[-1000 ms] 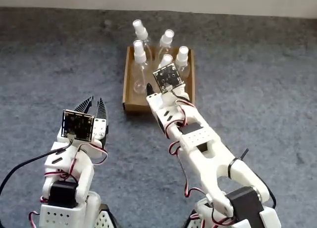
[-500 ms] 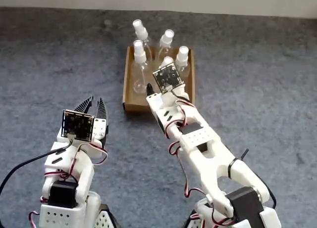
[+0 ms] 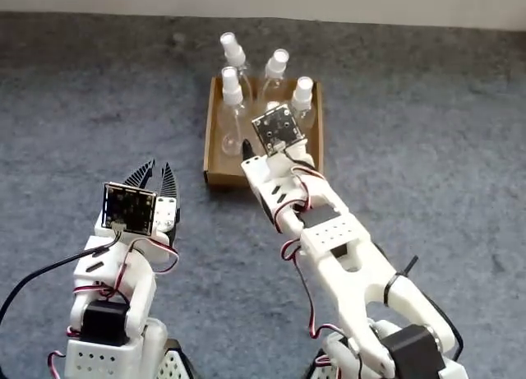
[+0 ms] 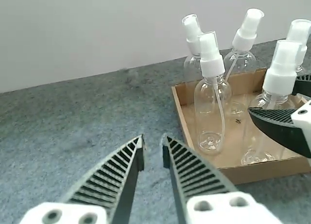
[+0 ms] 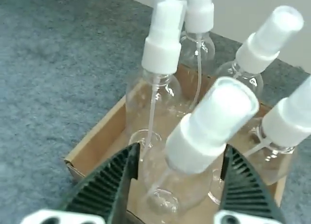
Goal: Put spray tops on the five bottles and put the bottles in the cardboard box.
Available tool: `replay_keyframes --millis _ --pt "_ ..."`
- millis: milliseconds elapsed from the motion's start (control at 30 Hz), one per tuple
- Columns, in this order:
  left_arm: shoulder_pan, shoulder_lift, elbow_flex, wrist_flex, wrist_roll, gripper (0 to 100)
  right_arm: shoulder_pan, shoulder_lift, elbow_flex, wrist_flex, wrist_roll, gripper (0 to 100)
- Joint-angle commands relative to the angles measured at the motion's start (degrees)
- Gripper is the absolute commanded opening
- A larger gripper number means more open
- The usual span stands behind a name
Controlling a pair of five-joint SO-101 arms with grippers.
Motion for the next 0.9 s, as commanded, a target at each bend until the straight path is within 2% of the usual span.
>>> replay_keyframes --millis 0,100,267,667,867 --pt "-0.31 -0.40 -0.22 -1.32 0.00 3 -0.57 -2.77 -0.57 0.31 0.62 22.1" --pt "-0.31 -0.40 -0.22 -1.32 0.00 3 -0.57 -2.77 -0.57 0.92 0.62 22.1" --pt "-0.31 -0.40 -0.22 -1.32 0.00 3 -0.57 -4.53 -3.74 7.60 0.62 22.1" --pt "-0.31 -0.40 -0.13 -1.32 0.00 3 -2.42 -22.20 -5.05 20.97 0.62 21.7" --pt "-0.31 -0.57 -0.13 -1.32 0.00 3 -2.07 -30.99 -1.01 34.77 0.62 20.4"
